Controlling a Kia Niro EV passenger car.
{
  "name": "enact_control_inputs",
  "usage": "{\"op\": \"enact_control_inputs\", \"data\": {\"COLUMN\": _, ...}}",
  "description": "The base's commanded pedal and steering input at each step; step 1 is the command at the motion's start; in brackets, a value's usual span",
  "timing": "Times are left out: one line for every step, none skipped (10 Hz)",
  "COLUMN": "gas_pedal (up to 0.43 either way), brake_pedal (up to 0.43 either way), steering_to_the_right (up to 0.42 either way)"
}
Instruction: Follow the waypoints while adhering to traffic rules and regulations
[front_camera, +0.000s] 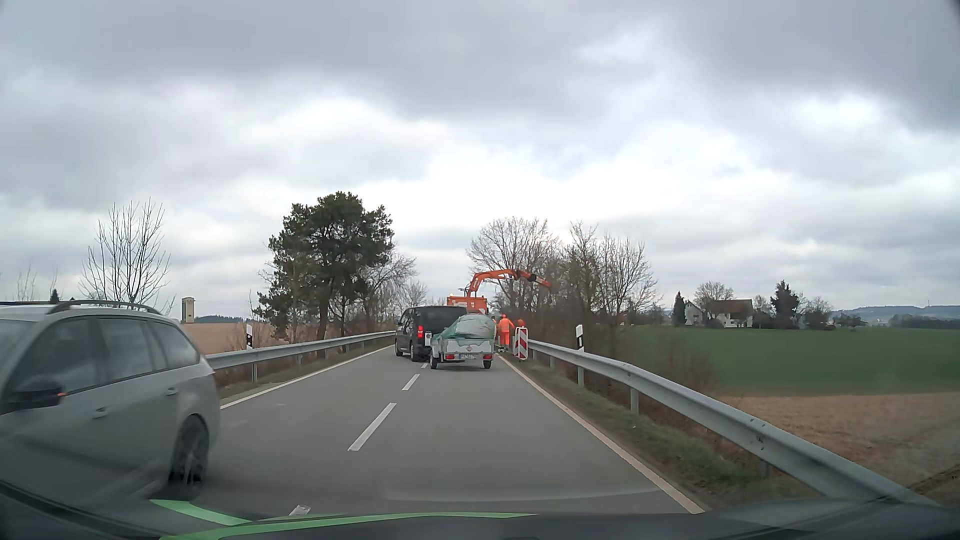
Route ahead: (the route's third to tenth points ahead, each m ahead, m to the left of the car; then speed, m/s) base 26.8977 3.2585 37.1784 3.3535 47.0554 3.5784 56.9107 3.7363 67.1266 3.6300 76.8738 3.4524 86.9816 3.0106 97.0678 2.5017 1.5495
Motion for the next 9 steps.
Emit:
{"op": "enact_control_inputs", "data": {"gas_pedal": 0.0, "brake_pedal": 0.098, "steering_to_the_right": -0.044}}
{"op": "enact_control_inputs", "data": {"gas_pedal": 0.0, "brake_pedal": 0.104, "steering_to_the_right": -0.043}}
{"op": "enact_control_inputs", "data": {"gas_pedal": 0.0, "brake_pedal": 0.104, "steering_to_the_right": -0.041}}
{"op": "enact_control_inputs", "data": {"gas_pedal": 0.0, "brake_pedal": 0.104, "steering_to_the_right": -0.039}}
{"op": "enact_control_inputs", "data": {"gas_pedal": 0.0, "brake_pedal": 0.104, "steering_to_the_right": -0.037}}
{"op": "enact_control_inputs", "data": {"gas_pedal": 0.0, "brake_pedal": 0.11, "steering_to_the_right": -0.032}}
{"op": "enact_control_inputs", "data": {"gas_pedal": 0.0, "brake_pedal": 0.11, "steering_to_the_right": -0.029}}
{"op": "enact_control_inputs", "data": {"gas_pedal": 0.0, "brake_pedal": 0.11, "steering_to_the_right": -0.024}}
{"op": "enact_control_inputs", "data": {"gas_pedal": 0.0, "brake_pedal": 0.11, "steering_to_the_right": -0.019}}
